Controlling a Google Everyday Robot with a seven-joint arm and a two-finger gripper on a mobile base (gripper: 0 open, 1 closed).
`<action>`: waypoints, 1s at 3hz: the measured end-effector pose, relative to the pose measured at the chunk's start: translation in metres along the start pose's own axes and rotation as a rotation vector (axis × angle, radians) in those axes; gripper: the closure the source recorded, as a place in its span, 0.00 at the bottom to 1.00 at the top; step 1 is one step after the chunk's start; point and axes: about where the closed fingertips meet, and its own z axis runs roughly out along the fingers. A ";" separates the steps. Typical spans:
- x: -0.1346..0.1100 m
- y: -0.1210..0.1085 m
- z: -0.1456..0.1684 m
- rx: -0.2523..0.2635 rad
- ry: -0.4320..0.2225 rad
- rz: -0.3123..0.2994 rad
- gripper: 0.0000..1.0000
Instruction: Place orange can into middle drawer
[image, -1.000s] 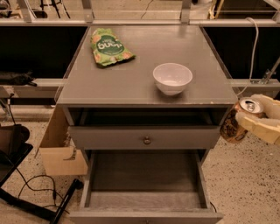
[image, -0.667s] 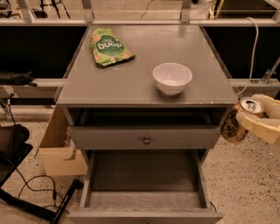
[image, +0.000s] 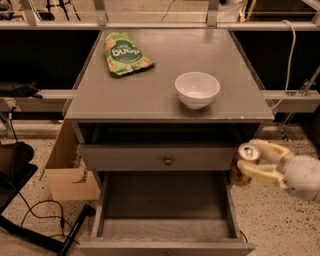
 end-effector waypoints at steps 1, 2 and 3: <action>0.069 0.013 0.023 -0.058 0.007 -0.022 1.00; 0.126 0.017 0.048 -0.108 0.003 -0.015 1.00; 0.169 0.027 0.064 -0.146 -0.021 0.004 1.00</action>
Offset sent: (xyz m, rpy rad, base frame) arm 0.0374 0.0312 -0.2071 -0.0042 0.0307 0.1609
